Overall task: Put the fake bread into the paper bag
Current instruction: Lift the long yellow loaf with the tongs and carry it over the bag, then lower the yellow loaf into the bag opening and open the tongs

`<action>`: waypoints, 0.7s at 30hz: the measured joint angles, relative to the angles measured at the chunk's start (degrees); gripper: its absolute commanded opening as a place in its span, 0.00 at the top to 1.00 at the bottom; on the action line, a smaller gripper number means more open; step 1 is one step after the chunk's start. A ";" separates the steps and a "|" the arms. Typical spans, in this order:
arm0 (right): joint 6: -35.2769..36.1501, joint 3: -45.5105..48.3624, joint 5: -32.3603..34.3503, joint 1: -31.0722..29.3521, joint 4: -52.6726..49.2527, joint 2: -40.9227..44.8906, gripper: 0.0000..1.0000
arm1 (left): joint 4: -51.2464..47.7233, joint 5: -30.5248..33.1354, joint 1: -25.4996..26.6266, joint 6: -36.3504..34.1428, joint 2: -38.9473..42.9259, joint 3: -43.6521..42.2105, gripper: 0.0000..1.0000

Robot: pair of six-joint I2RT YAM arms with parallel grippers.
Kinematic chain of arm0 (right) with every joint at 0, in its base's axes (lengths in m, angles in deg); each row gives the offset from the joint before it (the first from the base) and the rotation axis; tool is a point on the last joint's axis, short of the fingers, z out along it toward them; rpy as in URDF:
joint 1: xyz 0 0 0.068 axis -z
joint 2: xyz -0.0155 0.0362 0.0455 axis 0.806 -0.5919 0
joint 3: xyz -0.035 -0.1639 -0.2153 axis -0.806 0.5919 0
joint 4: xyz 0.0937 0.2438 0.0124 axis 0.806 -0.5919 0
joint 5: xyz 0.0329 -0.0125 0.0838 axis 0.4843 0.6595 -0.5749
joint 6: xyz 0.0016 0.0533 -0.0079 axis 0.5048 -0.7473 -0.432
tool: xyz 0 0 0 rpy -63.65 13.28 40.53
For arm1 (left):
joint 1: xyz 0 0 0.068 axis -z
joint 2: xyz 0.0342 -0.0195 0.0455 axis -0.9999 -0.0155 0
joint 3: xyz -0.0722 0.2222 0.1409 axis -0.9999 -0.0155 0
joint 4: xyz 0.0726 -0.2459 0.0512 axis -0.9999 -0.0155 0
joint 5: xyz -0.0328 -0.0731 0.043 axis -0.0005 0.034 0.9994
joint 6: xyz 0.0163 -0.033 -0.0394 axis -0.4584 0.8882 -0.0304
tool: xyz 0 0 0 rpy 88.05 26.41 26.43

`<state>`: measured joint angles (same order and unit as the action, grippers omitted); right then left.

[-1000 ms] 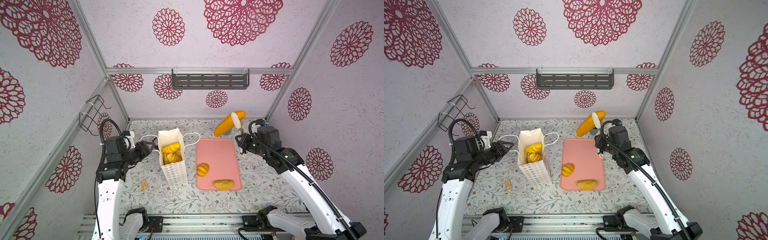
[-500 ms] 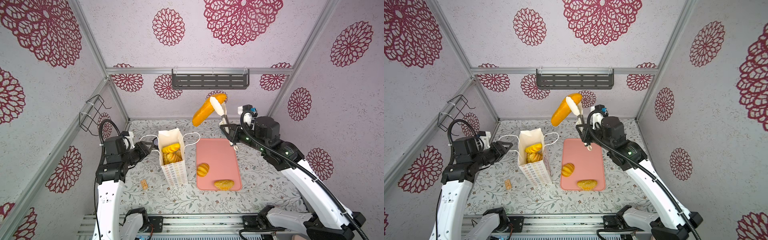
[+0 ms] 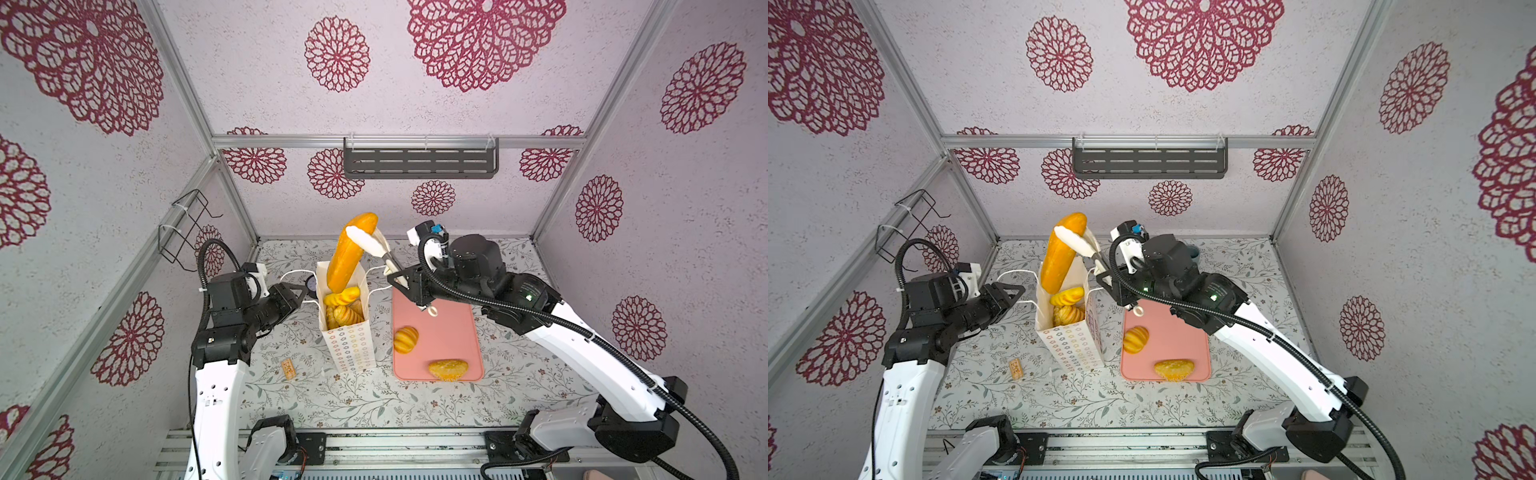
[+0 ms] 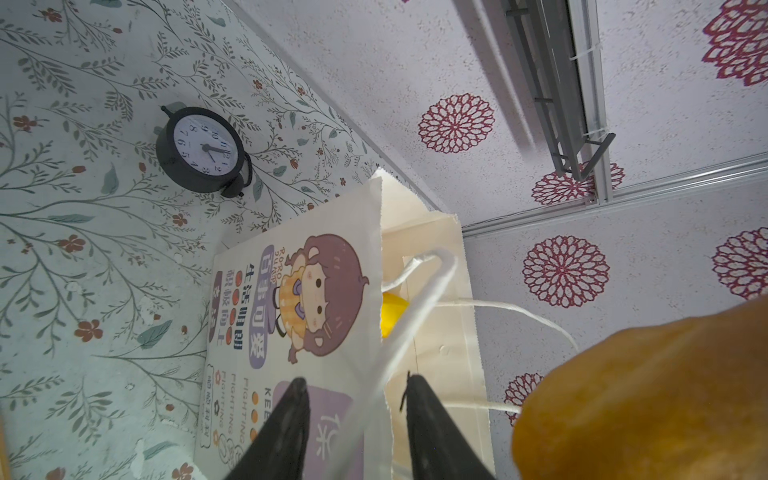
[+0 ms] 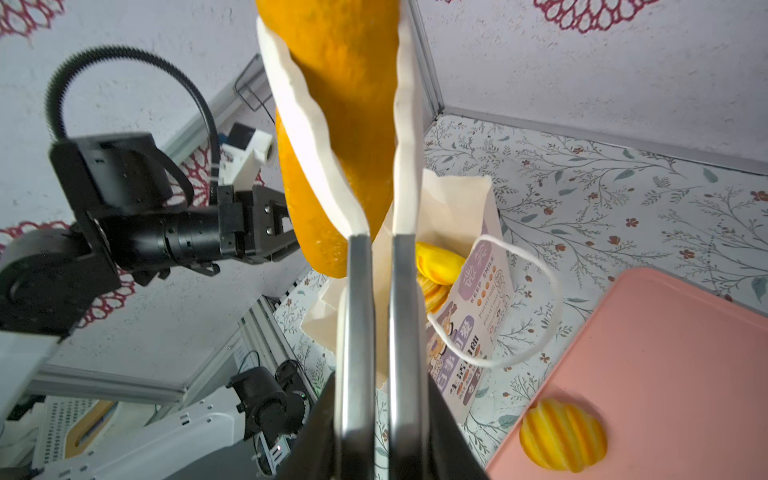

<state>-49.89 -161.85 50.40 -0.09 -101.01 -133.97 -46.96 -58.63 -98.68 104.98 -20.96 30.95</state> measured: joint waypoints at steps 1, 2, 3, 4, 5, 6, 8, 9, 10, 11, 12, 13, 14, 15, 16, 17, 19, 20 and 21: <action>0.17 0.00 0.22 -0.52 -0.96 -0.17 0.76 | -0.02 0.00 0.00 0.02 0.00 0.00 0.59; 0.33 0.00 0.44 -0.90 -1.79 -0.24 0.76 | -0.02 0.00 0.00 0.02 0.00 0.00 0.59; 0.55 0.00 0.63 -1.22 -2.75 -0.24 0.76 | -0.02 0.00 0.00 0.00 0.00 0.00 0.58; 0.66 -0.02 0.92 -1.49 -3.58 -0.24 0.76 | -0.04 0.00 0.00 0.02 0.00 0.00 0.59; 0.72 -0.02 1.25 -1.73 -4.20 -0.24 0.76 | -0.07 0.00 0.00 0.00 0.00 0.00 0.59; 0.98 -0.02 1.60 -1.97 -4.87 -0.24 0.76 | -0.09 0.00 0.00 0.00 0.00 0.00 0.59; 1.09 -0.02 2.03 -2.40 -6.23 -0.24 0.76 | -0.20 0.00 0.00 0.00 0.00 0.00 0.59; 1.11 -0.02 2.21 -2.58 -6.93 -0.24 0.76 | -0.24 0.00 0.00 0.00 0.00 0.00 0.59; 1.16 -0.02 2.49 -2.80 -7.54 -0.24 0.75 | -0.26 0.00 0.00 0.00 0.00 0.04 0.59; 1.29 -0.02 2.62 -3.02 -8.07 -0.24 0.75 | -0.35 0.00 0.00 0.00 -0.04 0.15 0.59; 1.42 -0.02 2.93 -3.21 -8.68 -0.28 0.74 | -0.39 0.00 0.00 0.00 -0.07 0.33 0.59; 1.49 -0.02 3.10 -3.43 -9.16 -0.35 0.74 | -0.39 0.00 0.00 0.00 -0.07 0.46 0.59; 1.51 -0.02 3.26 -3.61 -9.44 -0.44 0.74 | -0.39 -0.02 0.00 0.00 -0.04 0.57 0.59; 1.51 -0.02 3.48 -3.82 -9.77 -0.57 0.72 | -0.39 -0.02 0.00 0.00 -0.04 0.63 0.59; 1.51 -0.02 3.61 -4.02 -10.03 -0.74 0.70 | -0.42 -0.02 0.00 0.00 -0.04 0.63 0.59; 1.51 -0.02 3.67 -4.17 -10.19 -0.87 0.68 | -0.46 -0.02 0.00 0.02 -0.07 0.63 0.59; 1.60 -0.02 3.96 -4.37 -10.29 -1.27 0.61 | -0.48 -0.02 0.00 0.02 -0.04 0.63 0.58; 1.70 -0.02 4.09 -4.39 -10.29 -1.38 0.57 | -0.48 -0.02 0.00 0.02 -0.04 0.63 0.58; 1.81 -0.02 4.26 -4.44 -10.29 -1.53 0.54 | -0.52 -0.02 0.00 0.02 -0.04 0.63 0.58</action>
<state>-48.07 -161.87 54.66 -4.53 -111.30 -135.50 -47.49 -58.65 -98.68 105.00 -21.01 31.59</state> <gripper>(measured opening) 0.412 0.416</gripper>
